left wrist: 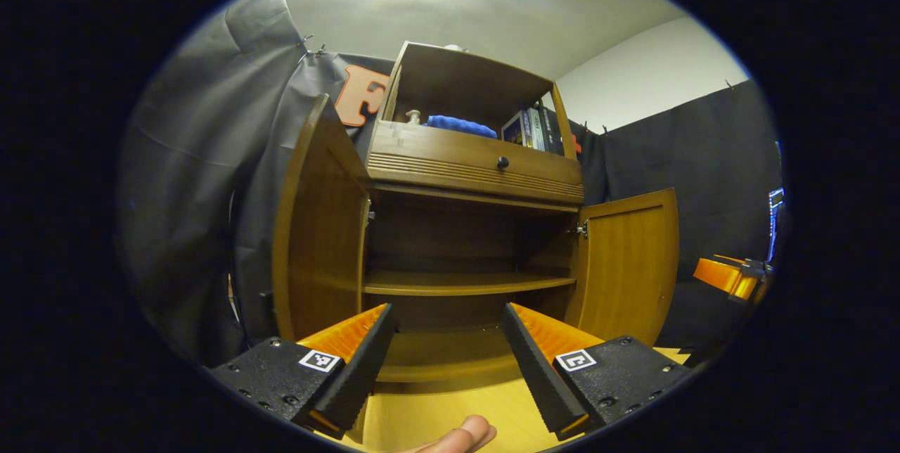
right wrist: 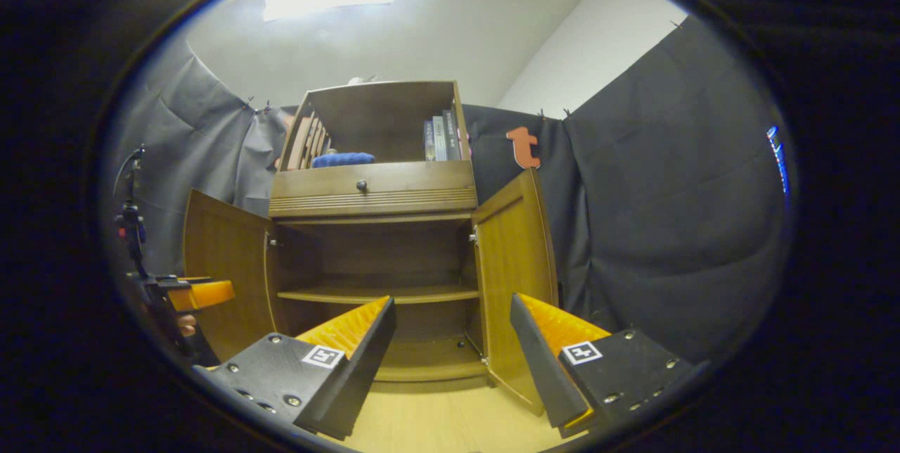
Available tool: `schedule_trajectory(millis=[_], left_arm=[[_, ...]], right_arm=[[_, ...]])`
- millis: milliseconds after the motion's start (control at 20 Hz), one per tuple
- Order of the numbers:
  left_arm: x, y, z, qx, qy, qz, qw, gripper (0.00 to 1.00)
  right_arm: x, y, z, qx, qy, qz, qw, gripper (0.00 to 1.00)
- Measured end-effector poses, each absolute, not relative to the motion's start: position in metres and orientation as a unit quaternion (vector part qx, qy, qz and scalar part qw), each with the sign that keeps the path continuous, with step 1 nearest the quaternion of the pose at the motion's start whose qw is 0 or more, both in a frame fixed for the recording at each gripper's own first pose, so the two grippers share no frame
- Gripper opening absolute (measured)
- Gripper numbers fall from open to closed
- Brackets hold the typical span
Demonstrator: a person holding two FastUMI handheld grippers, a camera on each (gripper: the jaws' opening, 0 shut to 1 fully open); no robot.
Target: Open the right door of the double-door shoe cabinet with the right hand, and open the left door with the left hand.
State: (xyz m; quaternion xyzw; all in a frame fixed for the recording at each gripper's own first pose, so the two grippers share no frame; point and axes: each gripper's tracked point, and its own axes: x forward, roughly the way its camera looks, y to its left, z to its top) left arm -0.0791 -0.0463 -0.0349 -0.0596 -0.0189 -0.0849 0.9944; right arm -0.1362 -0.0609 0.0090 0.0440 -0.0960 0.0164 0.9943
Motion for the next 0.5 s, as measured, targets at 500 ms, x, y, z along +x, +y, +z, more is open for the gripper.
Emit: schedule_trajectory(millis=[500], left_arm=[[-0.003, -0.126, -0.059, -0.032, -0.004, -0.088, 0.996, 0.97]], right_arm=[[-0.081, -0.05, 0.003, 0.033, -0.104, 0.012, 0.994, 0.94]])
